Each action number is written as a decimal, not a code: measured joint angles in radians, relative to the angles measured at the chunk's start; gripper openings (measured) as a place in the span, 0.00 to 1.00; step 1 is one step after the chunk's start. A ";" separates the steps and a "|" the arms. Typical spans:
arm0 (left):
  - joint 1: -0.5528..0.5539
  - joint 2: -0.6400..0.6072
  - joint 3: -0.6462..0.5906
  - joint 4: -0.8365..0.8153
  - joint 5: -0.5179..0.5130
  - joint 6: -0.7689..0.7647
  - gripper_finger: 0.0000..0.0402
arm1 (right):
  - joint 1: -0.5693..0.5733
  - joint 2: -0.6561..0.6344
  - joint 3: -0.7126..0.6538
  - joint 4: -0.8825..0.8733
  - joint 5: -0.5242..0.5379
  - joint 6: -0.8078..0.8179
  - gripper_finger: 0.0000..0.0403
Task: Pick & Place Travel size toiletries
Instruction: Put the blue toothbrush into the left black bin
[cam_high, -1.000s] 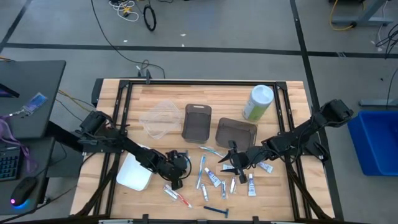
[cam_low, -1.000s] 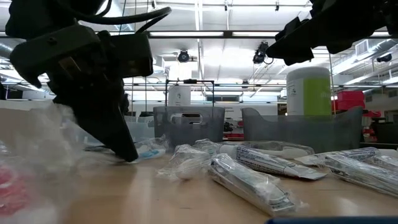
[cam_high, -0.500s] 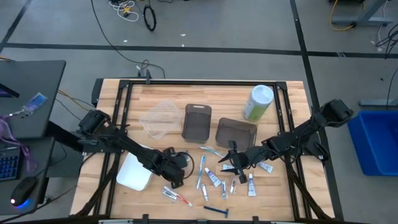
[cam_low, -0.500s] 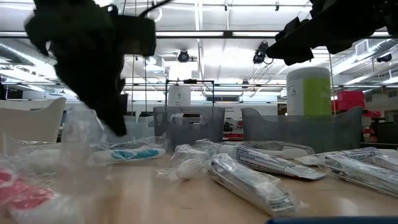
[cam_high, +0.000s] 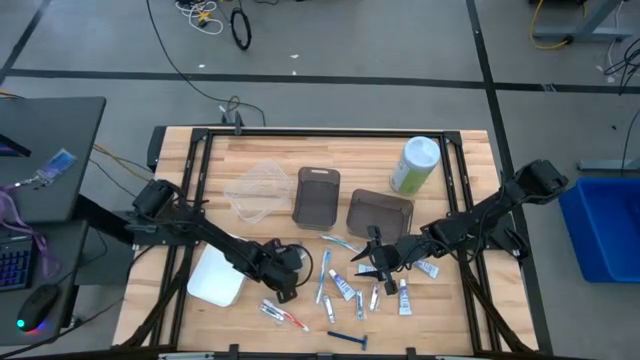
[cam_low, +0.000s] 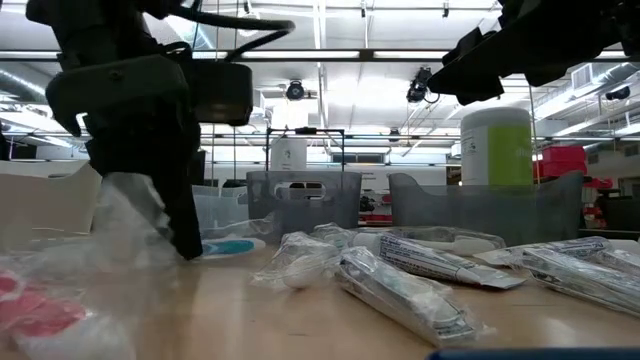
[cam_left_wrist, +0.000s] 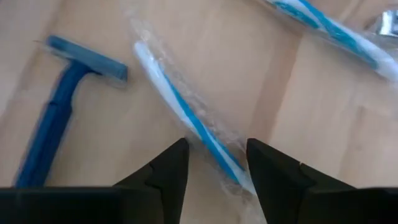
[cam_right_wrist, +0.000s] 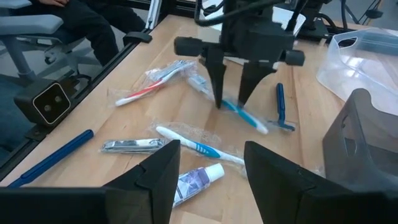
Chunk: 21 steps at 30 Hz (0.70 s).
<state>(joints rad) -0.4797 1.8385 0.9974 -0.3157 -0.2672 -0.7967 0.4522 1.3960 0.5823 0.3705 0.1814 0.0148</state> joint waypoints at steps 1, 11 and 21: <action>-0.001 0.010 0.000 0.000 0.001 0.021 0.40 | 0.000 0.000 0.000 -0.002 0.000 0.000 0.47; -0.001 0.011 0.041 -0.056 -0.006 0.079 0.14 | 0.000 0.000 0.000 -0.001 0.000 0.000 0.45; 0.010 -0.027 0.345 -0.431 -0.160 0.206 0.08 | 0.000 0.000 0.000 -0.001 0.000 0.000 0.47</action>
<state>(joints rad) -0.4700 1.8115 1.3422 -0.7462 -0.4275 -0.5912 0.4522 1.3960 0.5819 0.3694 0.1810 0.0151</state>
